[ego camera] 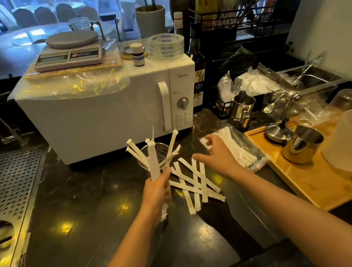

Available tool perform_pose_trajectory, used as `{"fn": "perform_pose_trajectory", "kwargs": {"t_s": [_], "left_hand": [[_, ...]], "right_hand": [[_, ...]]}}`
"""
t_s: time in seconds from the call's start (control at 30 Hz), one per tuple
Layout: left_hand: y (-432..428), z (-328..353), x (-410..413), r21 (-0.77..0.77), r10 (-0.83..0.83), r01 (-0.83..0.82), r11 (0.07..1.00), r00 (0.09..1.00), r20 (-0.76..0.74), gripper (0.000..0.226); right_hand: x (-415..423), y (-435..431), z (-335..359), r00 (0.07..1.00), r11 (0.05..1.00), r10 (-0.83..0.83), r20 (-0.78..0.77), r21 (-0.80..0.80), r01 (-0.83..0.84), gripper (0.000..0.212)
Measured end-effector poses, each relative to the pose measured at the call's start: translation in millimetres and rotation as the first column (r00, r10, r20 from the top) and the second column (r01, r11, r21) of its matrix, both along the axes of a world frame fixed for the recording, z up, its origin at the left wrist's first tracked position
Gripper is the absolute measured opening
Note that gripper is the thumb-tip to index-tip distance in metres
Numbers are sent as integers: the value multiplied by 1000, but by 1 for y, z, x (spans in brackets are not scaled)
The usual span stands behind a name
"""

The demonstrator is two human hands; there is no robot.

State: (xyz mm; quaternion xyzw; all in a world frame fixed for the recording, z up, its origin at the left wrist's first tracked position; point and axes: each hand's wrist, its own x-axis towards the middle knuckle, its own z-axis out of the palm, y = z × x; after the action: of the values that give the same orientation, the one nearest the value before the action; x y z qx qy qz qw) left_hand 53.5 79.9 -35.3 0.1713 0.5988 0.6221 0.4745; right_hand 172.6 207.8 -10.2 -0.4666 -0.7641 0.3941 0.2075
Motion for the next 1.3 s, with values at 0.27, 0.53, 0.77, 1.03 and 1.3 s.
{"fn": "perform_pose_trajectory", "kwargs": {"t_s": [0.27,0.53,0.77,1.03,1.3], "left_hand": [[0,-3,-4,-9,-10,10,1000,1000,22,29],[-2,-9,-10,-27,-14,15,1000,1000,17,35],[-3,-12,-11,-39,-9,10,999,1000,20,40],[-2,-13,-7,-71,6,-6,997,1000,3,40],[-4,-14,2,-84,8,-7,996,1000,11,42]], "right_hand": [[-18,-13,-55,816,990,22,577,-128,64,107],[-35,-20,-60,737,997,-24,676,-38,68,99],[-41,-21,-58,743,999,27,669,-50,9,88],[-38,-17,-56,705,995,103,702,-82,-64,57],[-31,-20,-59,699,997,72,711,-23,-80,34]]}}
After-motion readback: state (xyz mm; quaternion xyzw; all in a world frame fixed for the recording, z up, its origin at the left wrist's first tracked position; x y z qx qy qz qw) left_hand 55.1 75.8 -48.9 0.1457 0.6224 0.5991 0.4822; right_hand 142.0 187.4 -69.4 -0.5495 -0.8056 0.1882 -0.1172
